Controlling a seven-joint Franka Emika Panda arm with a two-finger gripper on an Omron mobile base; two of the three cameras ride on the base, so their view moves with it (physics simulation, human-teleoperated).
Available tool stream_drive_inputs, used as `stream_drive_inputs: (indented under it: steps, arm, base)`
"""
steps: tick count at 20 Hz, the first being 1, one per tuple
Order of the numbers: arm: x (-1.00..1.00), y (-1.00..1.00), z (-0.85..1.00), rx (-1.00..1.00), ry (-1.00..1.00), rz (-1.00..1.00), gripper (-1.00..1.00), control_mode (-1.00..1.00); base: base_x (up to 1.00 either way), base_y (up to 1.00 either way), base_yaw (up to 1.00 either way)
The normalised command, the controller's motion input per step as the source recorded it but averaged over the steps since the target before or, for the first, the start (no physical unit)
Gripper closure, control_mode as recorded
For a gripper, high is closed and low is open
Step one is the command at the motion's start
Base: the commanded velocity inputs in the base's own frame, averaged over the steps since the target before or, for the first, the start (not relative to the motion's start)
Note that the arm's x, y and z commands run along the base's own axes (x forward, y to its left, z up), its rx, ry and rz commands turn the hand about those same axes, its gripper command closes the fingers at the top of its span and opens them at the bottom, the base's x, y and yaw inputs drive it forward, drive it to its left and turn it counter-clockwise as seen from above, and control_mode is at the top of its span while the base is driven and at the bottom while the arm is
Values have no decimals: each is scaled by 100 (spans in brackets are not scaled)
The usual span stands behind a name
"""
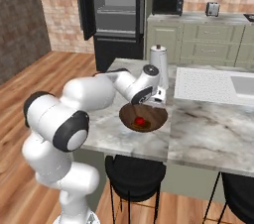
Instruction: Retrieve the apple and banana from the fridge and place them into the bowl on the dining table.
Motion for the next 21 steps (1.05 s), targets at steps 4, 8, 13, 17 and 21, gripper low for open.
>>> stream_drive_inputs:
  steps: [4,8,13,17,21]
  arm:
    - [-100,0,96,0,-26,0,-100,-100]
    - [-100,1,85,-2,-26,0,-100,-100]
    - [-100,14,78,-7,-12,0,-100,-100]
    - [-100,32,67,-11,-12,0,-100,-100]
    - [-100,47,48,-15,-19,-2,-100,-100]
  base:
    - [0,0,0]
    - [0,0,0]
    - [0,0,0]
    - [0,0,0]
    - [0,0,0]
